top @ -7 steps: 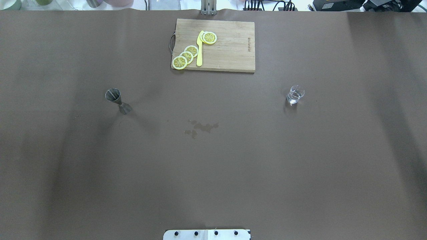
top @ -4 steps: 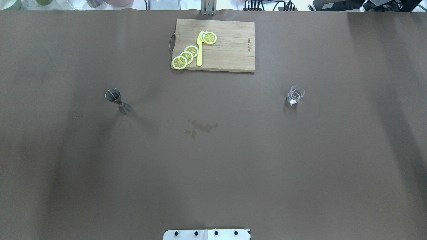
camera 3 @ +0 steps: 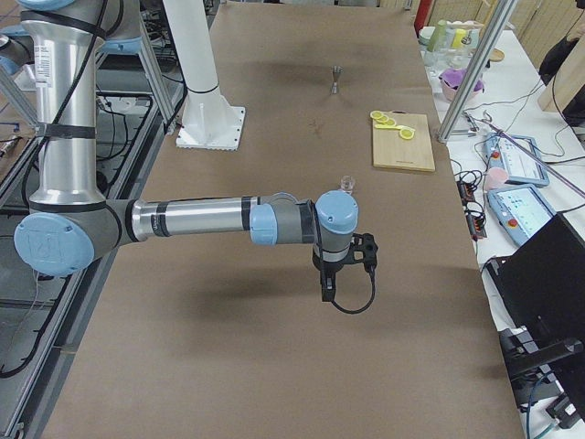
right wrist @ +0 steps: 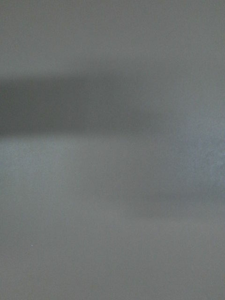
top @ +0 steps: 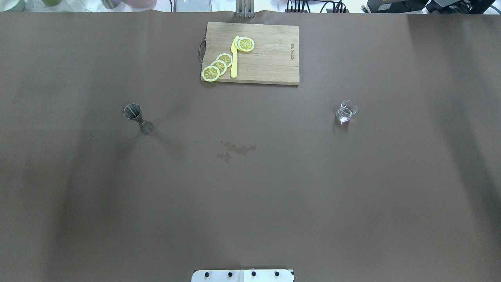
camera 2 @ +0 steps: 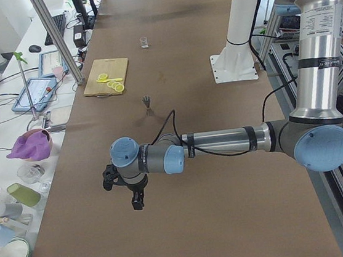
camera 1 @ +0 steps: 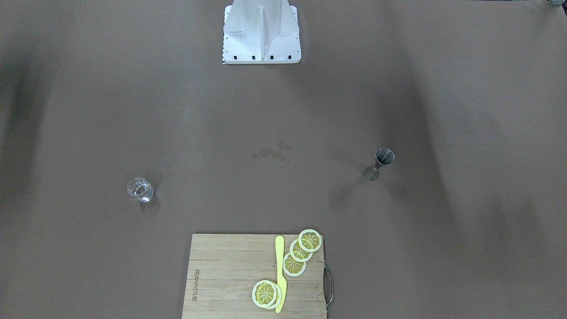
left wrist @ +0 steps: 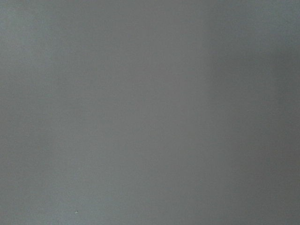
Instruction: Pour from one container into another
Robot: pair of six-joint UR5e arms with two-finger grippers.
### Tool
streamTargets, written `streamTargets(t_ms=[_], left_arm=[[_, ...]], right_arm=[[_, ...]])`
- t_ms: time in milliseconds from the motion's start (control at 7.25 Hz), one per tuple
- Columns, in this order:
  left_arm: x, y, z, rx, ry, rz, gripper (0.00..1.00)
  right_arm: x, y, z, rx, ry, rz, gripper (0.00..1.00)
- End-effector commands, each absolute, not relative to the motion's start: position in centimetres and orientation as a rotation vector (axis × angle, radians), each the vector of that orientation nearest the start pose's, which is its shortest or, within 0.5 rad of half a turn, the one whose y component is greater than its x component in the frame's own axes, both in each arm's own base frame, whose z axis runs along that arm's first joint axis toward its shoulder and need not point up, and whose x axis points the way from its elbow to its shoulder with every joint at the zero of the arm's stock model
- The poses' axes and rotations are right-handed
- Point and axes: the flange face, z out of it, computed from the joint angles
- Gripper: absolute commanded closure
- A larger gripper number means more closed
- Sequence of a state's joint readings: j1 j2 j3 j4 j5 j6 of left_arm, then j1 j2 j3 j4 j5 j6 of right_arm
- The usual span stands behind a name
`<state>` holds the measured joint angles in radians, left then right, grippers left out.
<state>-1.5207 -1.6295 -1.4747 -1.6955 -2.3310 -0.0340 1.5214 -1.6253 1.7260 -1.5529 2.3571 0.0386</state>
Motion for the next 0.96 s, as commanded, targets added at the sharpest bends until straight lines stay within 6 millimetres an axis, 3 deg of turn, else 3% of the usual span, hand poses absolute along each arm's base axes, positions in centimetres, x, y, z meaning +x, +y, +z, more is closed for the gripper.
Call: streamTargets(t_ms=[0, 276, 414, 551, 689, 827], left_arm=[[-3.9, -52.5, 66.5, 0.05, 0.761, 0.05, 0.01], [-3.8, -52.5, 66.7, 0.048, 0.761, 0.05, 0.01], [-3.8, -52.5, 66.6, 0.051, 0.762, 0.053, 0.01], [-3.8, -52.5, 66.7, 0.051, 0.761, 0.054, 0.01], [-3.9, -51.2, 67.3, 0.042, 0.763, 0.052, 0.01], [-4.0, -49.6, 67.8, 0.056, 0.763, 0.06, 0.01]], right_arm=[[3.2, -48.4, 59.0, 0.221, -0.802, -0.132, 0.0], [1.3, -49.5, 56.3, 0.317, -0.816, -0.215, 0.0], [0.0, -51.1, 53.5, 0.367, -0.816, -0.261, 0.0], [-0.9, -50.5, 50.7, 0.442, -0.792, -0.319, 0.0], [-2.7, -50.4, 49.9, 0.459, -0.802, -0.381, 0.0], [-6.1, -50.3, 48.5, 0.511, -0.797, -0.547, 0.0]])
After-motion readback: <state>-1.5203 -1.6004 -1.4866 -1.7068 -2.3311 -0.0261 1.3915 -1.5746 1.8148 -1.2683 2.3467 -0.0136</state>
